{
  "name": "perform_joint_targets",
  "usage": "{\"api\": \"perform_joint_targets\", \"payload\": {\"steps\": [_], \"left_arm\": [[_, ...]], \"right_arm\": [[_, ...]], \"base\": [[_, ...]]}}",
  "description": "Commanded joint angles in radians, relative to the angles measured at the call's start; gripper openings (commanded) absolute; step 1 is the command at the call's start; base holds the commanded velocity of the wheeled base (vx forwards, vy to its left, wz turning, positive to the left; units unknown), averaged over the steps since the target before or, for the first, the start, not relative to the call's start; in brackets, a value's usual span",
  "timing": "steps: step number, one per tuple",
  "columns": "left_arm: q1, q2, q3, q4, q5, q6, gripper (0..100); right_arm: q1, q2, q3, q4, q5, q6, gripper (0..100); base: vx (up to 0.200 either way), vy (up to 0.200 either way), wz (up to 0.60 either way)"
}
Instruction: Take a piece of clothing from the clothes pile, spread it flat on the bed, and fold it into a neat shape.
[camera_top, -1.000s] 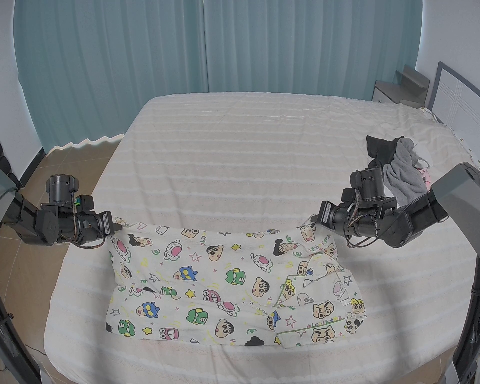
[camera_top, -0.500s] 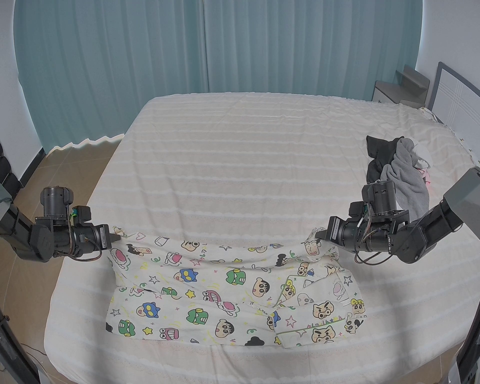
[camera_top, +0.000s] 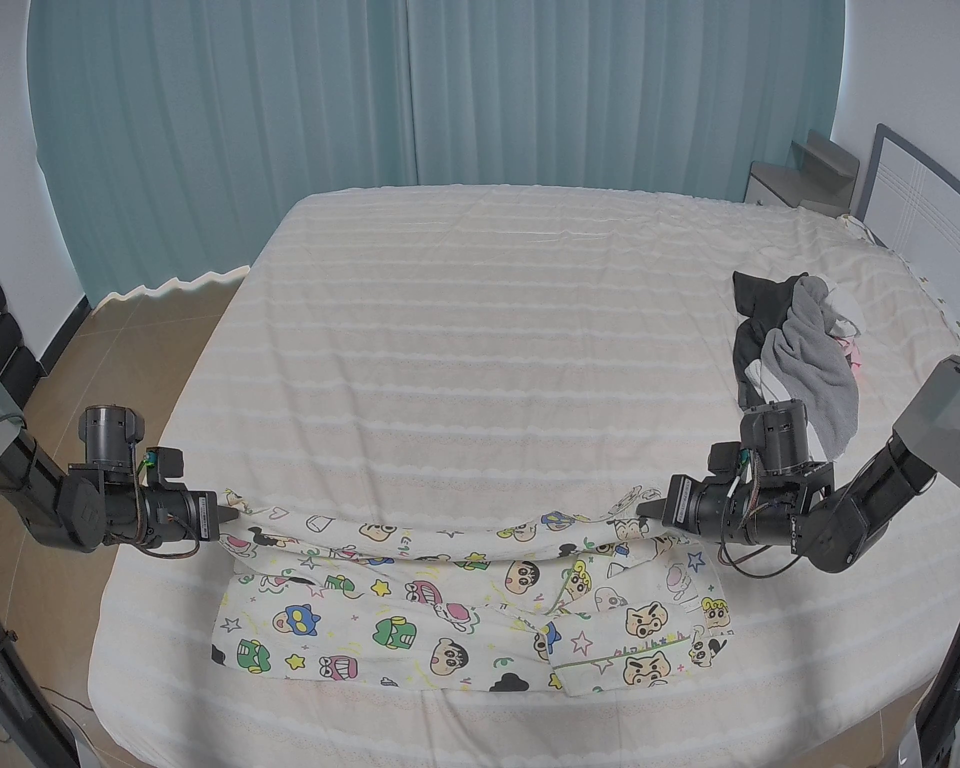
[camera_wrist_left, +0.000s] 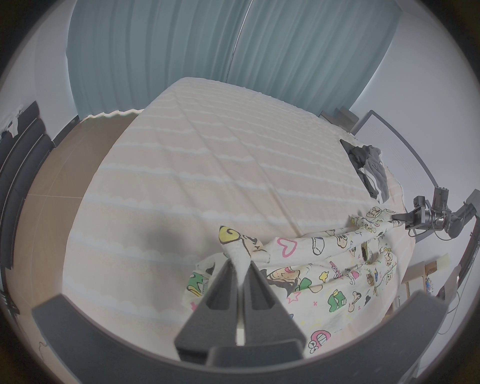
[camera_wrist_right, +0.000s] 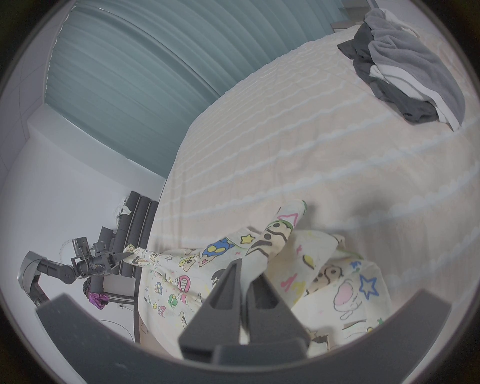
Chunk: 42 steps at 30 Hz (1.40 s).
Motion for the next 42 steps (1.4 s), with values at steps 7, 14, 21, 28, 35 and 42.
{"api": "perform_joint_targets", "payload": {"steps": [7,14,21,28,35,42], "left_arm": [[0.001,0.009,0.114,-0.114,-0.026,0.006,0],[0.001,0.033,0.158,-0.119,-0.035,0.007,0],[0.001,0.065,0.183,-0.119,-0.043,0.009,0],[0.001,0.096,0.195,-0.121,-0.046,0.007,0],[0.001,0.128,0.201,-0.154,-0.045,0.006,0],[0.001,0.214,0.235,-0.292,-0.042,0.006,100]], "right_arm": [[0.016,0.008,0.148,-0.118,0.005,-0.003,0],[0.013,0.027,0.211,-0.138,0.005,-0.037,0],[0.009,0.056,0.253,-0.139,0.004,-0.07,0],[0.007,0.058,0.266,-0.139,-0.001,-0.072,0],[-0.002,0.068,0.266,-0.139,-0.004,-0.072,0],[-0.011,0.073,0.268,-0.139,-0.006,-0.069,100]], "base": [[0.0,0.0,0.0],[0.0,0.0,0.0],[0.0,0.0,0.0],[0.0,0.0,0.0],[0.0,0.0,0.0],[0.0,0.0,0.0]]}}
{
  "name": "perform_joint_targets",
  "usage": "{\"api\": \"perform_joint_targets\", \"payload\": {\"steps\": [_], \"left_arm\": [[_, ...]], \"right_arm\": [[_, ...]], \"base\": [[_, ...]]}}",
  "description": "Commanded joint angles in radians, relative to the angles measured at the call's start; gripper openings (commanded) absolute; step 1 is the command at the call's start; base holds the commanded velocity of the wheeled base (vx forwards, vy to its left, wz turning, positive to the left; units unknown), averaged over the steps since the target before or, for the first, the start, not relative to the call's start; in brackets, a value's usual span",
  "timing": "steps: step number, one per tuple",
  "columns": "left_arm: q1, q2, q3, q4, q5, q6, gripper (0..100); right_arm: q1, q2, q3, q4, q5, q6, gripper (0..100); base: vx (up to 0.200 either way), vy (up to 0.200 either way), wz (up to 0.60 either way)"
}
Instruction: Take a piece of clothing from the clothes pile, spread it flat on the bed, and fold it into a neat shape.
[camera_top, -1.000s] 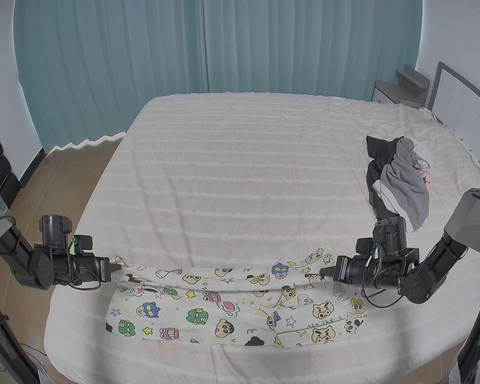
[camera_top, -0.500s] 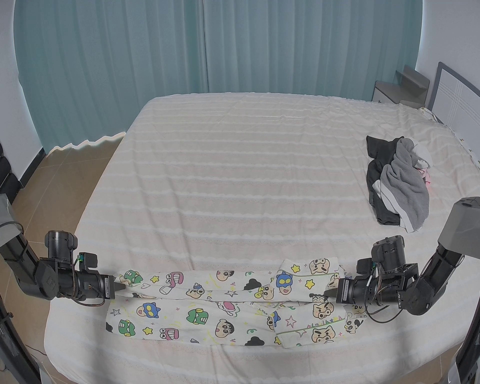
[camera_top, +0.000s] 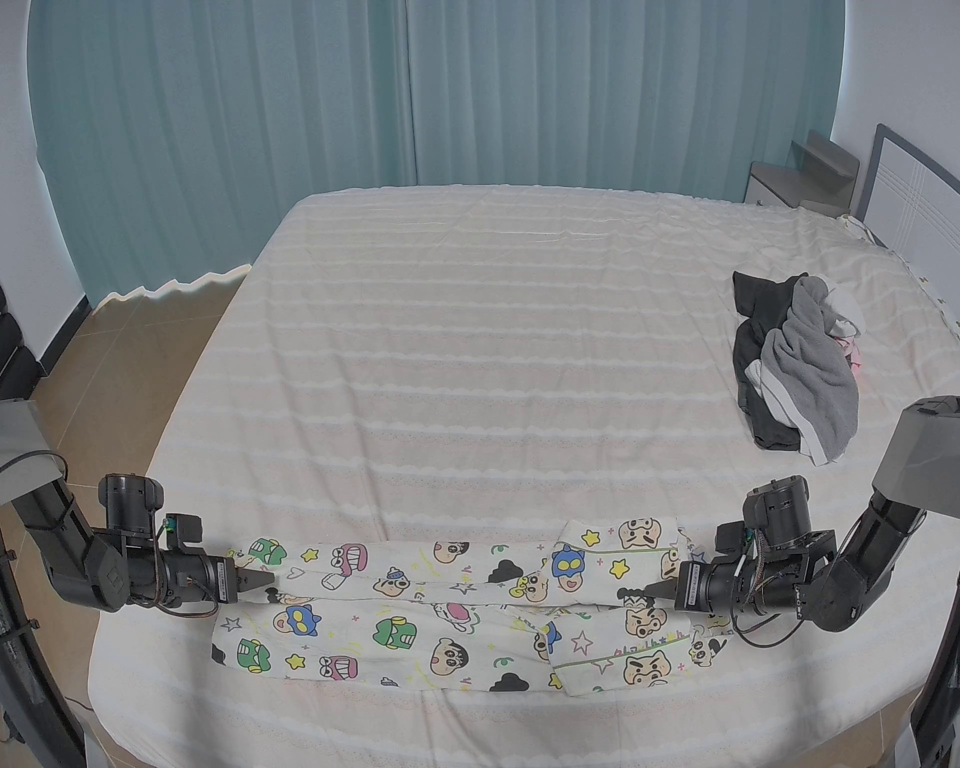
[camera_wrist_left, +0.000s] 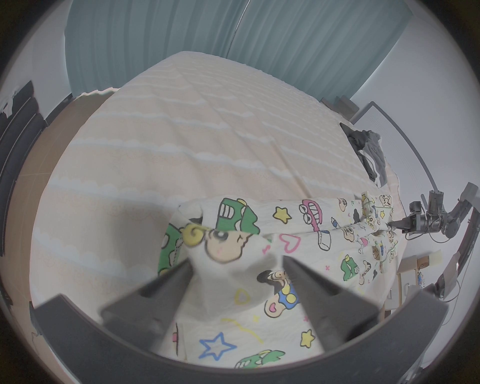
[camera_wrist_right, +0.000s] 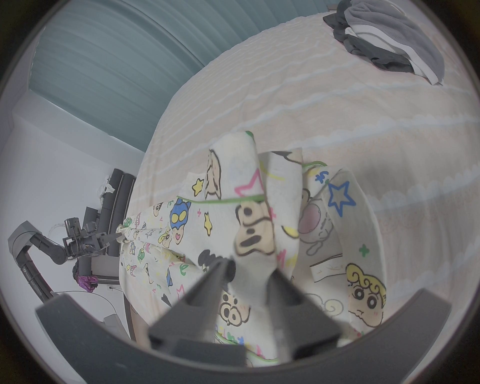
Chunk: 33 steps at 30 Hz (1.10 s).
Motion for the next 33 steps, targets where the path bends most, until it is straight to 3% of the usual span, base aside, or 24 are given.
{"api": "perform_joint_targets", "payload": {"steps": [1,9,13,18,23,26,28,29,33], "left_arm": [[0.0,0.07,0.026,-0.054,0.002,0.0,100],[0.039,0.079,0.045,-0.127,0.004,-0.018,100],[0.072,0.047,0.032,-0.129,-0.012,-0.121,100],[0.115,-0.028,0.04,-0.129,-0.136,-0.276,100],[0.161,-0.084,0.043,-0.129,-0.197,-0.383,100],[0.204,-0.143,0.043,-0.129,-0.321,-0.572,100],[0.21,-0.156,0.043,-0.129,-0.352,-0.613,100],[0.24,-0.183,0.045,-0.129,-0.452,-0.759,100],[0.257,-0.159,0.062,-0.131,-0.496,-0.81,100]], "right_arm": [[-0.007,0.006,0.003,0.0,-0.003,0.001,100],[-0.013,-0.032,0.023,-0.002,-0.004,0.009,100],[-0.024,-0.106,0.031,0.0,-0.001,0.02,100],[-0.028,-0.191,0.054,0.0,-0.001,0.072,100],[-0.025,-0.256,0.059,0.0,-0.003,0.084,100],[-0.01,-0.305,0.012,0.012,-0.001,0.107,100],[0.001,-0.303,0.002,0.015,-0.003,0.113,100],[0.054,-0.284,-0.043,0.021,-0.004,0.127,100],[0.085,-0.184,-0.122,0.05,-0.02,0.127,100]], "base": [[0.0,0.0,0.0],[0.0,0.0,0.0],[0.0,0.0,0.0],[0.0,0.0,0.0],[0.0,0.0,0.0],[0.0,0.0,0.0],[0.0,0.0,0.0],[0.0,0.0,0.0],[0.0,0.0,0.0]]}}
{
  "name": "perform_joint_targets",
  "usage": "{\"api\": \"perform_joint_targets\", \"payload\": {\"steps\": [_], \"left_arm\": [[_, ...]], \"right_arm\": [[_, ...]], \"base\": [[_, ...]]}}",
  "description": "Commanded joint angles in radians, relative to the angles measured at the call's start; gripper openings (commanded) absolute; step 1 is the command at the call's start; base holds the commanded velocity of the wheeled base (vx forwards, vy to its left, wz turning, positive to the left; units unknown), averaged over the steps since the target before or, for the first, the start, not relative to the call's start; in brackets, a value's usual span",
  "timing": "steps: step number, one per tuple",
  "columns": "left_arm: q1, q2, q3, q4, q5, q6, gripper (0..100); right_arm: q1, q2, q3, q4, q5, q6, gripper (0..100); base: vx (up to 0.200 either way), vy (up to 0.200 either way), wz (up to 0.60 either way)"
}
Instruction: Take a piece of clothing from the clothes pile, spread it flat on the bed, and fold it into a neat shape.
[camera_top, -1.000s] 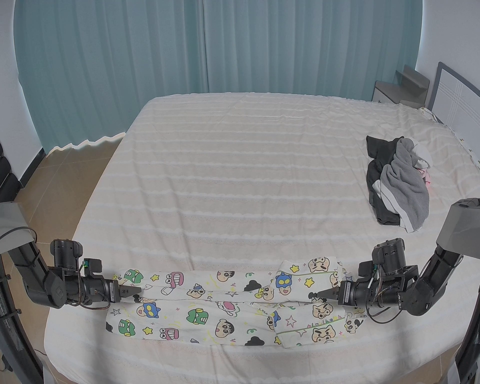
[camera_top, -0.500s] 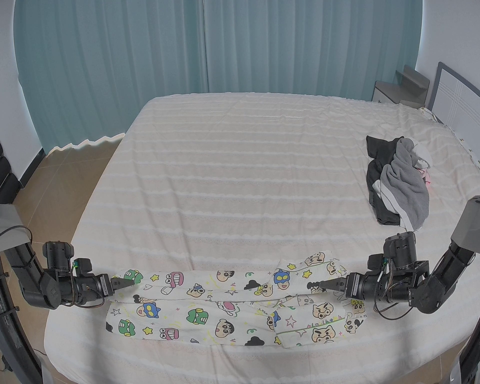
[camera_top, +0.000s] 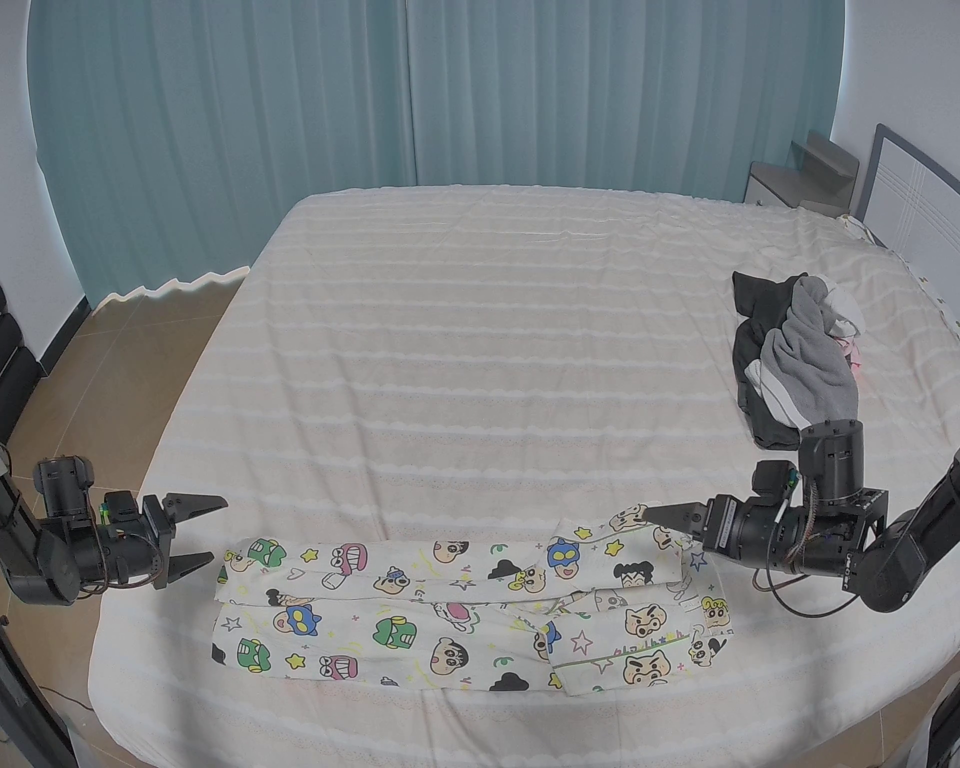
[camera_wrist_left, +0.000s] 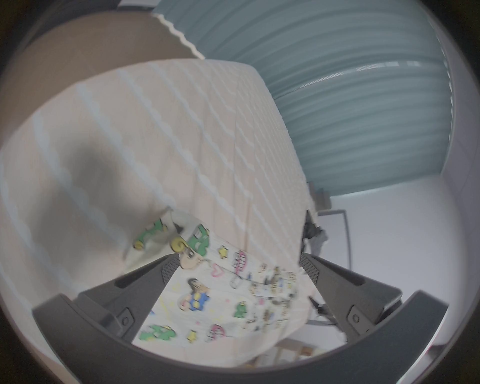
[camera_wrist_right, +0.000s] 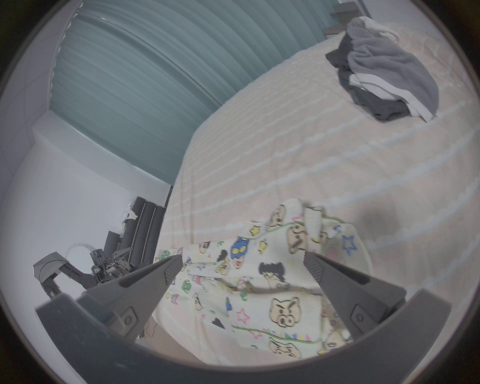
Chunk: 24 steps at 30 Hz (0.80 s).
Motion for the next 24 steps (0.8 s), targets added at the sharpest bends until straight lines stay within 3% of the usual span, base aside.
{"api": "perform_joint_targets", "payload": {"steps": [1,4,12,24], "left_arm": [[0.056,-0.043,0.016,-0.002,-0.093,-0.098,100],[0.069,-0.01,0.038,-0.045,-0.098,-0.099,100],[0.073,0.028,0.128,-0.2,-0.153,-0.095,100],[0.081,0.051,0.133,-0.217,-0.153,-0.082,100]], "right_arm": [[0.077,0.081,-0.124,0.03,-0.018,0.017,100],[0.079,0.195,-0.233,0.036,-0.075,0.012,100],[0.131,0.333,-0.413,0.159,-0.081,0.012,100],[0.125,0.377,-0.322,0.166,-0.118,-0.003,100]], "base": [[0.0,0.0,0.0],[0.0,0.0,0.0],[0.0,0.0,0.0],[0.0,0.0,0.0]]}}
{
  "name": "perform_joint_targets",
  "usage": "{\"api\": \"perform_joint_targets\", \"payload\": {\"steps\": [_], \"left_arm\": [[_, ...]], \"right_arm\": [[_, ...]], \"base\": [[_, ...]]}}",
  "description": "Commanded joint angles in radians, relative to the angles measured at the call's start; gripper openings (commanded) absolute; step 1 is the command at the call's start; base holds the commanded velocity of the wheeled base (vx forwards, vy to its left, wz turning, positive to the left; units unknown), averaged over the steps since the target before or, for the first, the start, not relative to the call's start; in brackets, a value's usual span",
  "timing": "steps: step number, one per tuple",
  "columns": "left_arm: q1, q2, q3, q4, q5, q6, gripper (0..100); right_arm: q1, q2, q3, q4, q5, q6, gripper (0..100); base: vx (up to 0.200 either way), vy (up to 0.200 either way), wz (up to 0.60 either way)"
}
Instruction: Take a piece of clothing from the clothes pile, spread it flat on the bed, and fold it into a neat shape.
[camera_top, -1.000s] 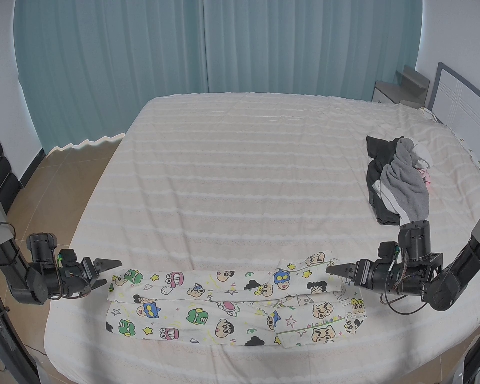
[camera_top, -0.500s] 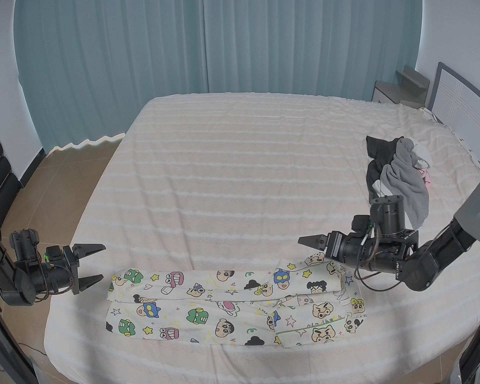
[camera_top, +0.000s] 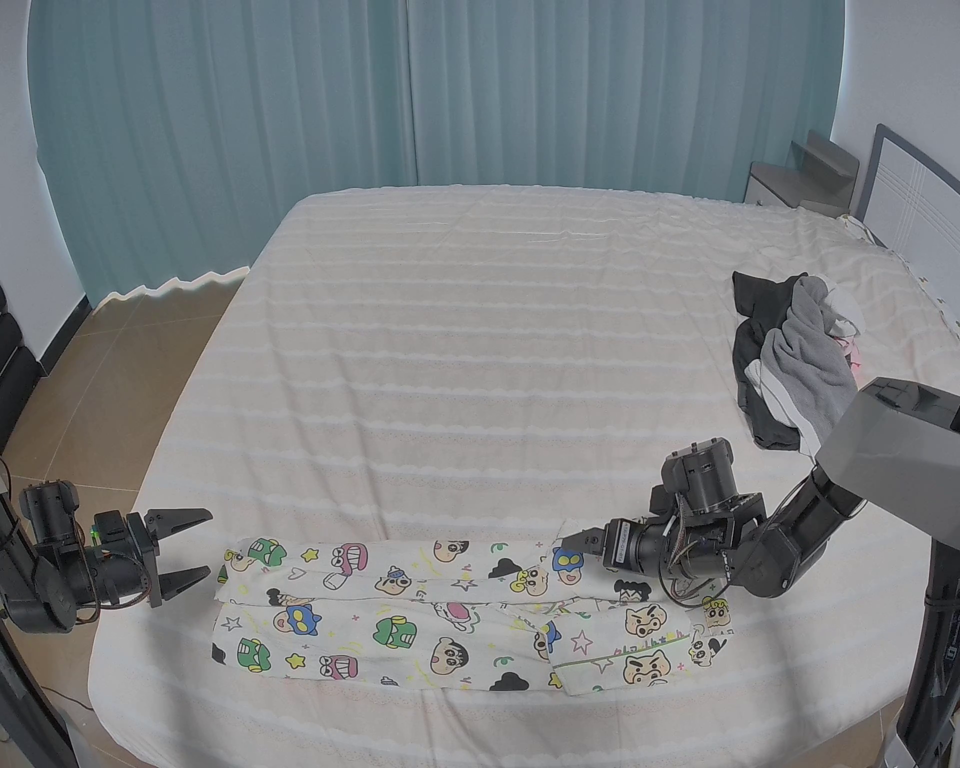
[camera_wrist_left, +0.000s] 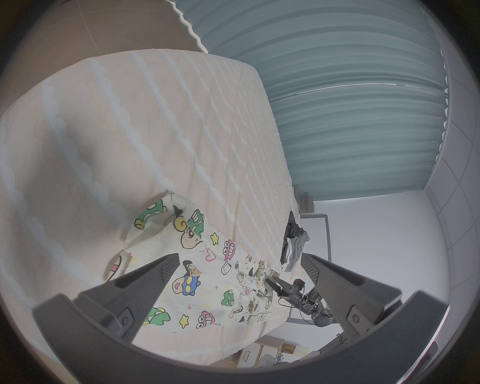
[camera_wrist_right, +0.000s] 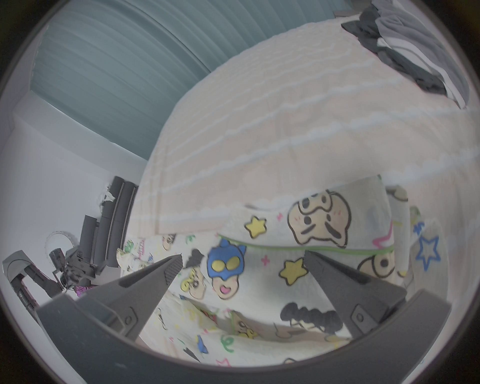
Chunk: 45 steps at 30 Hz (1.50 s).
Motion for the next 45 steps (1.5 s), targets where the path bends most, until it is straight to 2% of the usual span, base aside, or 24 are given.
{"api": "perform_joint_targets", "payload": {"steps": [1,11,16,19,20,22,23,24,25,26,27,29,32,35,45], "left_arm": [[0.002,0.013,0.003,-0.001,-0.001,0.001,100],[0.002,0.013,0.007,-0.001,-0.001,0.015,100],[0.001,0.002,0.001,-0.001,0.011,0.098,100],[-0.006,-0.002,-0.008,-0.001,0.038,0.087,100],[-0.052,-0.013,-0.04,0.008,0.16,0.061,100],[-0.107,-0.005,-0.071,0.016,0.291,0.03,100],[-0.107,-0.005,-0.071,0.016,0.291,0.03,100],[-0.162,0.001,-0.116,0.045,0.416,0.006,100],[-0.18,0.007,-0.134,0.077,0.439,0.006,100],[-0.18,0.007,-0.134,0.077,0.439,0.006,100],[-0.197,0.006,-0.198,0.215,0.446,0.001,100],[-0.2,0.004,-0.29,0.379,0.447,-0.028,100],[-0.213,0.013,-0.487,0.692,0.447,-0.134,100],[-0.213,0.025,-0.574,0.827,0.444,-0.151,100],[-0.219,0.095,-0.593,0.83,0.478,-0.146,100]], "right_arm": [[0.003,0.004,0.053,-0.001,-0.001,0.0,100],[0.004,-0.056,0.086,-0.008,0.0,0.008,100],[0.001,-0.233,0.156,-0.008,0.003,0.025,100],[0.001,-0.312,0.205,-0.01,0.003,0.043,100],[-0.003,-0.412,0.276,-0.01,0.003,0.063,100],[-0.014,-0.5,0.342,-0.011,-0.003,0.074,100],[-0.014,-0.5,0.342,-0.011,-0.003,0.074,100],[-0.034,-0.601,0.425,-0.013,-0.015,0.08,100],[-0.046,-0.644,0.457,-0.014,-0.026,0.08,100],[-0.046,-0.644,0.457,-0.014,-0.026,0.08,100],[-0.075,-0.733,0.524,-0.014,-0.061,0.094,100],[-0.089,-0.788,0.558,-0.014,-0.083,0.123,100],[-0.118,-0.875,0.586,-0.013,-0.096,0.178,100],[-0.115,-0.921,0.616,-0.013,-0.093,0.191,100],[-0.089,-0.955,0.652,-0.014,-0.09,0.198,100]], "base": [[0.0,0.0,0.0],[0.0,0.0,0.0],[0.0,0.0,0.0],[0.0,0.0,0.0],[0.0,0.0,0.0],[0.0,0.0,0.0],[0.0,0.0,0.0],[0.0,0.0,0.0],[0.0,0.0,0.0],[0.0,0.0,0.0],[0.0,0.0,0.0],[0.0,0.0,0.0],[0.0,0.0,0.0],[0.0,0.0,0.0],[0.0,0.0,0.0]]}}
